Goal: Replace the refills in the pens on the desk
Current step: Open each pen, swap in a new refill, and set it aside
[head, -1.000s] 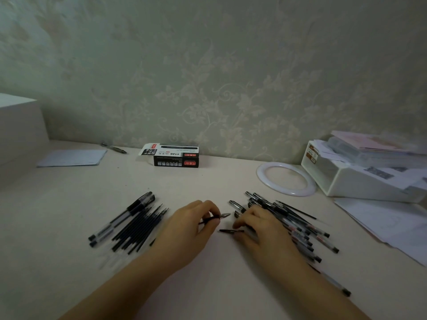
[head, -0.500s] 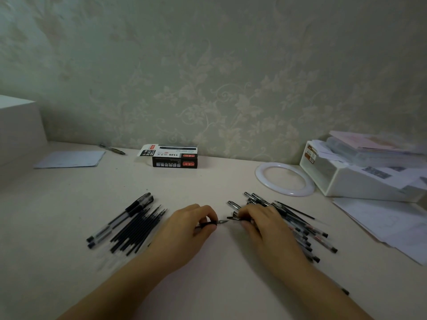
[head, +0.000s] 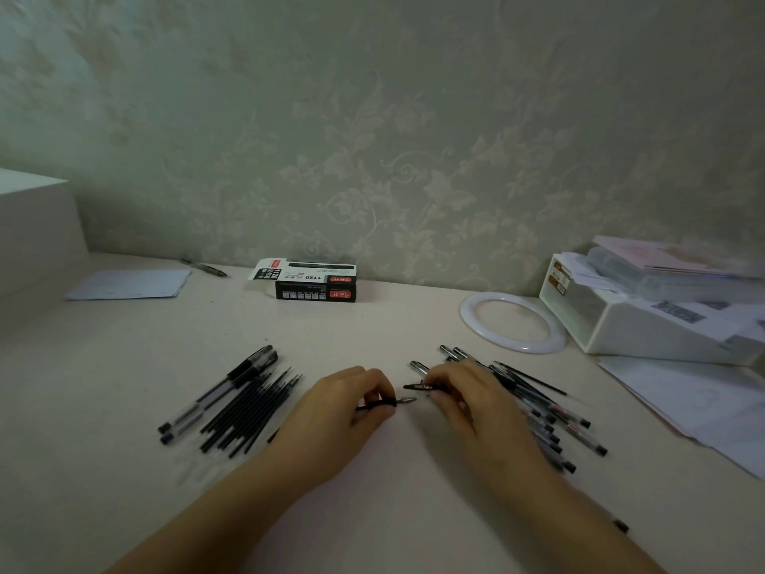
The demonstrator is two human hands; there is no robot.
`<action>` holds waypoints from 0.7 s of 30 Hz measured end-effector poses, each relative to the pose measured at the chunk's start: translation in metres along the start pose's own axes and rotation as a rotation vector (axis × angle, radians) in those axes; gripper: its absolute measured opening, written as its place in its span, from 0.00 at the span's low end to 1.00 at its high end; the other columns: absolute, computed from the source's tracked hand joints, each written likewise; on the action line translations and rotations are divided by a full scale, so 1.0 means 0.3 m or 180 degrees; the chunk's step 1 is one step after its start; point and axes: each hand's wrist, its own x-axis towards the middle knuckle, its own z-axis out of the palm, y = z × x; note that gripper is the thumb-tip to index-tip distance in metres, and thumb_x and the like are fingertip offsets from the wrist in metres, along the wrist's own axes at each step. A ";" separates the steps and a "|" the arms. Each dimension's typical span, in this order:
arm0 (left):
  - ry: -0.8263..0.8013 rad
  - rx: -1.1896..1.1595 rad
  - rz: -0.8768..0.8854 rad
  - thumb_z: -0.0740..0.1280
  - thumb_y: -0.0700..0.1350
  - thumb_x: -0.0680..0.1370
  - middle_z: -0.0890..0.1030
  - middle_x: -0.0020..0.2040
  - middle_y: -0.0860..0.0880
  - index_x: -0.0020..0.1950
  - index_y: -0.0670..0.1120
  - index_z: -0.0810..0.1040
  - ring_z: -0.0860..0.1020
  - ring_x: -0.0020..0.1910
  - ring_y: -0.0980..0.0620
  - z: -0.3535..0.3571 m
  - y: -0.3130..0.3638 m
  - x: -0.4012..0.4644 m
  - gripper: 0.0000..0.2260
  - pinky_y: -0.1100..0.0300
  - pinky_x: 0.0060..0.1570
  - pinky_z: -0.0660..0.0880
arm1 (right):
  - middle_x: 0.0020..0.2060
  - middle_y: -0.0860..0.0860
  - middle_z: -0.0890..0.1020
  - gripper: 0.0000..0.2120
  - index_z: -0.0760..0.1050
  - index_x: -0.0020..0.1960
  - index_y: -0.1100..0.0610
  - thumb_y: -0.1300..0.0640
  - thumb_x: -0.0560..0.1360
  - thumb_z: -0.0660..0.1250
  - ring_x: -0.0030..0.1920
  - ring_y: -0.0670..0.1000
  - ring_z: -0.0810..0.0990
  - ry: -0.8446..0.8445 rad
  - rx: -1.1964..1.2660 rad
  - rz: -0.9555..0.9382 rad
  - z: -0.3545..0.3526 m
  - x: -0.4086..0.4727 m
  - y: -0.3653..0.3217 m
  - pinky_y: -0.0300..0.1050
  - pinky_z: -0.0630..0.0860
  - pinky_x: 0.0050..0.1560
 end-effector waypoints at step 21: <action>-0.0023 -0.0165 0.0042 0.68 0.49 0.77 0.78 0.43 0.59 0.48 0.55 0.78 0.74 0.44 0.62 0.000 0.011 0.000 0.01 0.74 0.40 0.68 | 0.47 0.43 0.77 0.07 0.80 0.52 0.54 0.63 0.77 0.68 0.49 0.41 0.74 -0.0160 0.0059 -0.0183 0.002 -0.002 0.006 0.33 0.69 0.49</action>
